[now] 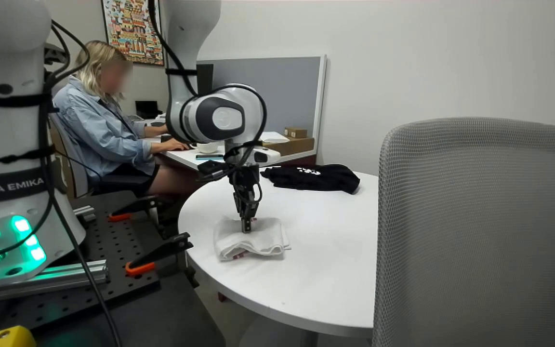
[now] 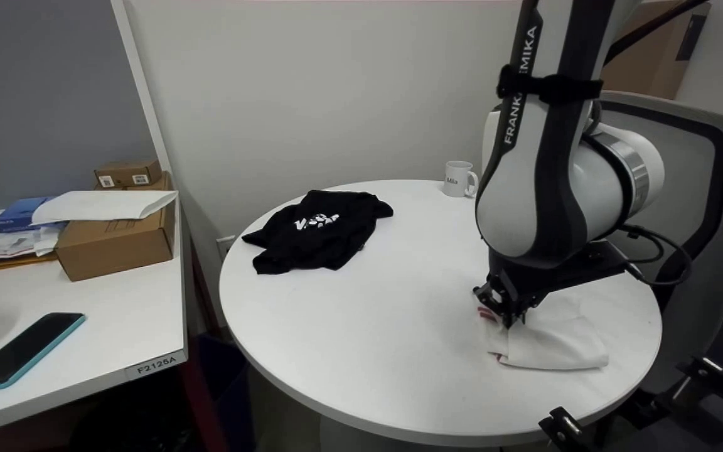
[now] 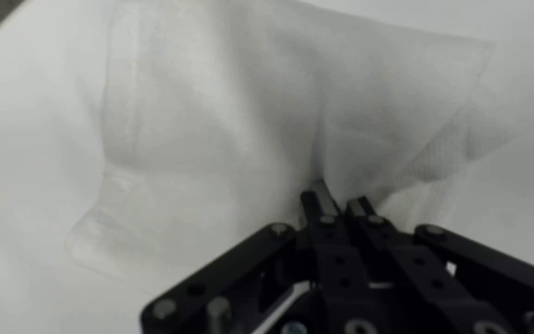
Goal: Use the white towel to wipe the table
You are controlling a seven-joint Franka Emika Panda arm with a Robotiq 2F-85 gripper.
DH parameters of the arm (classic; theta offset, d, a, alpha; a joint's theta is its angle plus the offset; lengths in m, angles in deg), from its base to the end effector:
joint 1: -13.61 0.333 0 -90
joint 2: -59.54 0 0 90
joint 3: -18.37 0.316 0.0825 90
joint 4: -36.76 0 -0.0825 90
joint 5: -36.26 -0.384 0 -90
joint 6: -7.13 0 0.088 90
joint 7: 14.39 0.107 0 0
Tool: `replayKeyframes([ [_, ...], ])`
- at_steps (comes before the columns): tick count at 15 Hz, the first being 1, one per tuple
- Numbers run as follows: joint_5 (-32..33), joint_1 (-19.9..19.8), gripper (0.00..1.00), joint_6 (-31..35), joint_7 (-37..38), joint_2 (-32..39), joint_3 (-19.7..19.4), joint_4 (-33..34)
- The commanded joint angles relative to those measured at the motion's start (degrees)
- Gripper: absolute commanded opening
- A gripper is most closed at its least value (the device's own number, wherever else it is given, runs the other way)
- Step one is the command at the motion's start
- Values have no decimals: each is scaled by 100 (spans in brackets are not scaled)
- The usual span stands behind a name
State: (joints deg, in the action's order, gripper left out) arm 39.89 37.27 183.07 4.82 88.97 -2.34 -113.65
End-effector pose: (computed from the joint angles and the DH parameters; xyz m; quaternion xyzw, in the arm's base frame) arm 0.4001 -0.0007 0.0852 0.9917 -0.0898 -0.0032 0.0915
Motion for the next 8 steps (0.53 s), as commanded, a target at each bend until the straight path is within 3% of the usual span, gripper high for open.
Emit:
replayKeyframes([
  [1,-301,771,1,486,190,386,513,97],
  [3,-508,933,1,371,157,535,879,541],
  [5,-663,846,1,51,83,736,1287,1161],
  [8,-552,908,1,-614,74,1060,1339,2144],
])
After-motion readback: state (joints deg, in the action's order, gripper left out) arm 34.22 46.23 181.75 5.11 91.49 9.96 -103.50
